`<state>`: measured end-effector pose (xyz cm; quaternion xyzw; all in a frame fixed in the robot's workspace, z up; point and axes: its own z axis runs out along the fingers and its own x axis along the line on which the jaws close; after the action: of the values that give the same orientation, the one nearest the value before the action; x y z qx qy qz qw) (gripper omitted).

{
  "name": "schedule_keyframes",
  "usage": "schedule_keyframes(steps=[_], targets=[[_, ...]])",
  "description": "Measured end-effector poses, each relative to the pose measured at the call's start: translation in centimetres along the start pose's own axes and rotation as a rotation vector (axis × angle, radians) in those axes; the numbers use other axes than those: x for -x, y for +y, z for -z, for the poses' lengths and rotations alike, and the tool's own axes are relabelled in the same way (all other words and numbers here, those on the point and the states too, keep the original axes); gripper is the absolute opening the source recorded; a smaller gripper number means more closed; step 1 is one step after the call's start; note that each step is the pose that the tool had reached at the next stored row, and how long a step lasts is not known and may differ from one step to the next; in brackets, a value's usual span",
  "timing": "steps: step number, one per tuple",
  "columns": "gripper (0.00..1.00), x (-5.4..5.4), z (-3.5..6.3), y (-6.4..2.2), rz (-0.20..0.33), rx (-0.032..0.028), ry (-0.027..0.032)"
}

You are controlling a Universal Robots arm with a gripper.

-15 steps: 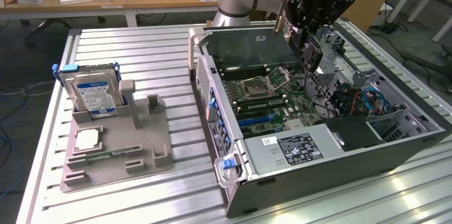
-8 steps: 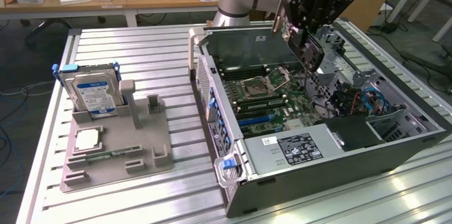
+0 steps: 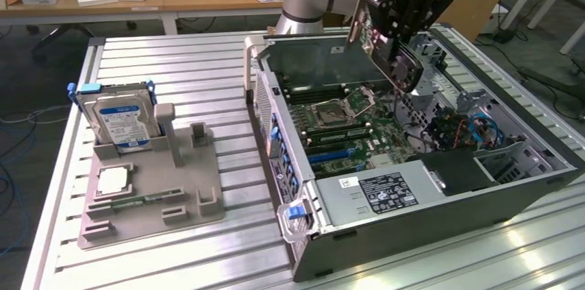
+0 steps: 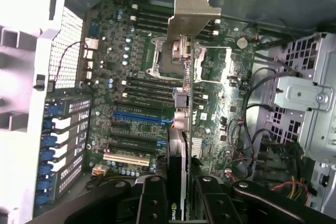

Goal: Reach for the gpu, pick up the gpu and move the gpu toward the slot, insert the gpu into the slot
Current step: 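Insert the gpu into the slot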

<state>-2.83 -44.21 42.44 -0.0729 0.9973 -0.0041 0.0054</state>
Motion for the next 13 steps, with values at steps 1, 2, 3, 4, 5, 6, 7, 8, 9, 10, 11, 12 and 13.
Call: schedule_keyframes(steps=[1, 2, 3, 4, 5, 6, 7, 8, 9, 10, 11, 12, 13], targets=[[0.26, 0.00, 0.00, 0.00, 0.010, 0.0001, -0.0001], [0.26, 0.00, 0.00, 0.00, 0.018, 0.0002, -0.0001], [0.26, 0.00, 0.00, 0.00, 0.026, 0.0002, -0.0002], [0.26, 0.00, 0.00, 0.00, 0.034, 0.0003, -0.0003], [0.26, 0.00, 0.00, 0.00, 0.042, 0.0005, -0.0004], [0.26, 0.00, 0.00, 0.00, 0.051, 0.0005, -0.0004], [0.26, 0.00, 0.00, 0.00, 0.060, 0.0006, -0.0005], [0.26, 0.00, 0.00, 0.00, 0.070, 0.0007, -0.0006], [0.26, 0.00, 0.00, 0.00, 0.078, 0.0008, -0.0007], [0.26, 0.00, 0.00, 0.00, 0.088, 0.0009, -0.0008], [0.26, 0.00, 0.00, 0.00, 0.098, 0.0010, -0.0009], [0.26, 0.00, 0.00, 0.00, 0.107, 0.0011, -0.0010], [0.26, 0.01, 0.00, 0.00, 0.117, 0.0012, -0.0011]])
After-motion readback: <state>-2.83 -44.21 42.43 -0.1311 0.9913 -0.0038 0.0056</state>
